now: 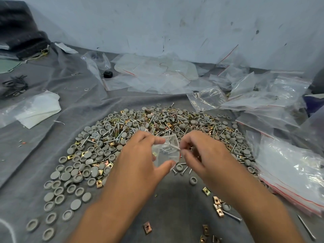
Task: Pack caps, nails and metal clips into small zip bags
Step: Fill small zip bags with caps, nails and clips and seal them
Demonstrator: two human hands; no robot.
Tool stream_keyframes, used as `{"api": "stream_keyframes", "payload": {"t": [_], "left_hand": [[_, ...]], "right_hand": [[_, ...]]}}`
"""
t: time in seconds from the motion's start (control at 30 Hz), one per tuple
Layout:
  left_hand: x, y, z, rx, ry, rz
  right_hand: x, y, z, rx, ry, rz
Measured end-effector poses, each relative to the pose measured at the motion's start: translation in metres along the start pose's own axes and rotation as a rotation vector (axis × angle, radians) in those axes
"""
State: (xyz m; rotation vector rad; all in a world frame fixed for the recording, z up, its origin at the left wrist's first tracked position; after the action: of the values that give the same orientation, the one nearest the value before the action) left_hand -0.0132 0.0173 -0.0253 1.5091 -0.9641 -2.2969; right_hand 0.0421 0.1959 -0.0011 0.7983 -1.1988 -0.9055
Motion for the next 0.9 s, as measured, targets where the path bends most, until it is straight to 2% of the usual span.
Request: {"api": "stream_keyframes", "payload": {"t": [0.1,0.2,0.37,0.43,0.5,0.57,0.63,0.7,0.77,0.9], "left_hand": [[-0.003,0.0,-0.001,-0.007,-0.038,0.074],[-0.009,-0.002,-0.001,-0.01,-0.073,0.118],[-0.011,0.0,-0.002,0.005,-0.069,0.095],[-0.007,0.005,-0.001,-0.005,-0.049,0.096],[-0.004,0.012,0.002,-0.053,-0.028,0.092],[-0.002,0.021,0.006,-0.147,-0.018,0.041],[-0.002,0.029,0.008,-0.247,-0.029,-0.047],[-0.003,0.033,0.007,-0.293,-0.047,-0.077],[-0.004,0.031,0.007,-0.28,-0.047,-0.069],[-0.006,0.022,0.005,-0.199,-0.048,-0.035]], "right_hand": [[0.014,-0.001,-0.006,-0.06,0.109,-0.245],[0.022,-0.003,-0.004,-0.133,0.136,-0.28],[0.013,-0.003,-0.002,-0.247,0.049,0.019],[-0.004,0.002,-0.002,-0.321,-0.081,0.172],[-0.025,0.002,0.001,-0.238,-0.236,0.227],[-0.037,-0.008,0.003,-0.013,-0.327,0.168],[-0.04,-0.019,0.005,0.17,-0.269,-0.023],[-0.039,-0.027,0.007,0.271,-0.183,-0.205],[-0.041,-0.031,0.009,0.298,-0.163,-0.286],[-0.039,-0.031,0.01,0.256,-0.162,-0.296]]}}
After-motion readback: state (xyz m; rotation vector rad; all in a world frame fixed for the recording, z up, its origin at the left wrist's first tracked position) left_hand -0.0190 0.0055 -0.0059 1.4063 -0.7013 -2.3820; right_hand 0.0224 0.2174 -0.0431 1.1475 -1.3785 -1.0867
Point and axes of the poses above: each hand's wrist, its own z-axis towards the middle knuckle, its own y-axis out of the back of the hand, x = y × z, the point moved 1 cm from there along z, towards the middle knuckle, and after that the axes turned 8 degrees about -z, right-handed, at the moved point
